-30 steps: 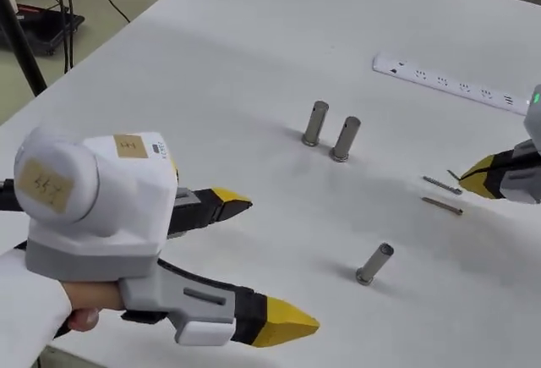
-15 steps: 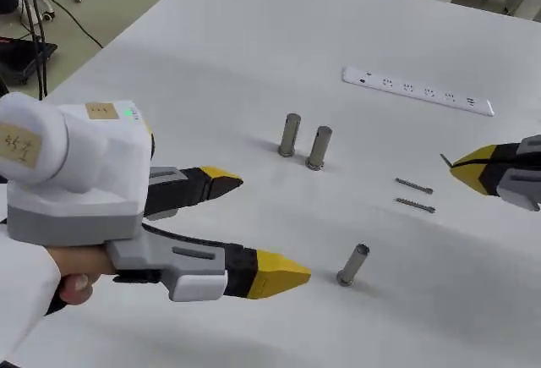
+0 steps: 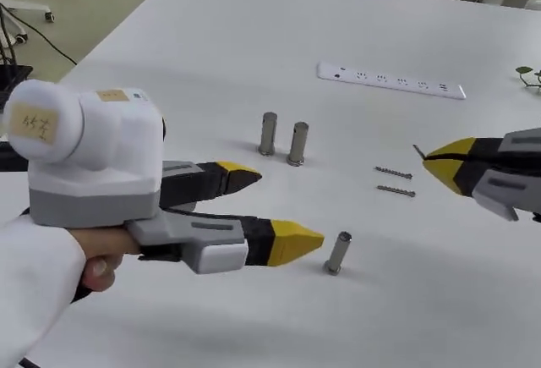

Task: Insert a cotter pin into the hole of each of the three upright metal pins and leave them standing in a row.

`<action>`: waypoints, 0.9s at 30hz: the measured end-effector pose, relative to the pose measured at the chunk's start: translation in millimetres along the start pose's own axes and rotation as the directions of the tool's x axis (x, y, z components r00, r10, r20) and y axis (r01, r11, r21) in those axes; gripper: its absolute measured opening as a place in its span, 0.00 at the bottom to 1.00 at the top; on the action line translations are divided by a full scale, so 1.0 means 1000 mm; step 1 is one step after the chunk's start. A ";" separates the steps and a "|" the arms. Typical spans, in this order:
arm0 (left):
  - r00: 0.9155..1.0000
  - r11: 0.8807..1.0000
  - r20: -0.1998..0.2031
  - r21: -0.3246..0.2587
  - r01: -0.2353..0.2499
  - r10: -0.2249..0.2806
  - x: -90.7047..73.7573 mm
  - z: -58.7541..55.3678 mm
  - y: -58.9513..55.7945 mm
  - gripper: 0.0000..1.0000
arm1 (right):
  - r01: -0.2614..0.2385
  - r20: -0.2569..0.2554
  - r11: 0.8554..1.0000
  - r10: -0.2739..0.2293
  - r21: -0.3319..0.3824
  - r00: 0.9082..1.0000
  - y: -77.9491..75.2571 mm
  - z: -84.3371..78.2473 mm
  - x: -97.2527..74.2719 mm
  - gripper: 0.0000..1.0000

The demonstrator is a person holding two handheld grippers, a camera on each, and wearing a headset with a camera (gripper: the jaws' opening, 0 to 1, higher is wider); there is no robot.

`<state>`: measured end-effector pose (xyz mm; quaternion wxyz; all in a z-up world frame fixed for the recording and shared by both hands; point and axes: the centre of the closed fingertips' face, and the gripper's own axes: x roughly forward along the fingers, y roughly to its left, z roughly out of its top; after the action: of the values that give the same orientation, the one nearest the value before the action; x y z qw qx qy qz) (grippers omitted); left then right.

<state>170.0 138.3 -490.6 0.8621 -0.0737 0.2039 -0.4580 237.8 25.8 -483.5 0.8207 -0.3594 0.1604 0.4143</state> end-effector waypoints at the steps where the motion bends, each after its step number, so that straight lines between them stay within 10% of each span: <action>1: 1.000 1.000 0.001 -0.007 0.008 -0.008 0.002 0.002 -0.002 0.57 | 0.005 0.003 1.000 -0.005 -0.021 1.000 0.002 0.002 0.000 0.00; 27: 0.997 0.998 0.034 -0.015 0.064 -0.063 0.040 0.023 -0.020 0.25 | -0.014 -0.014 0.941 0.010 -0.338 1.000 0.062 0.027 -0.005 0.00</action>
<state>184.3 92.8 -475.2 0.8498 -0.0946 0.1904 -0.4823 184.5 66.6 -490.3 0.7433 -0.4964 0.0942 0.4384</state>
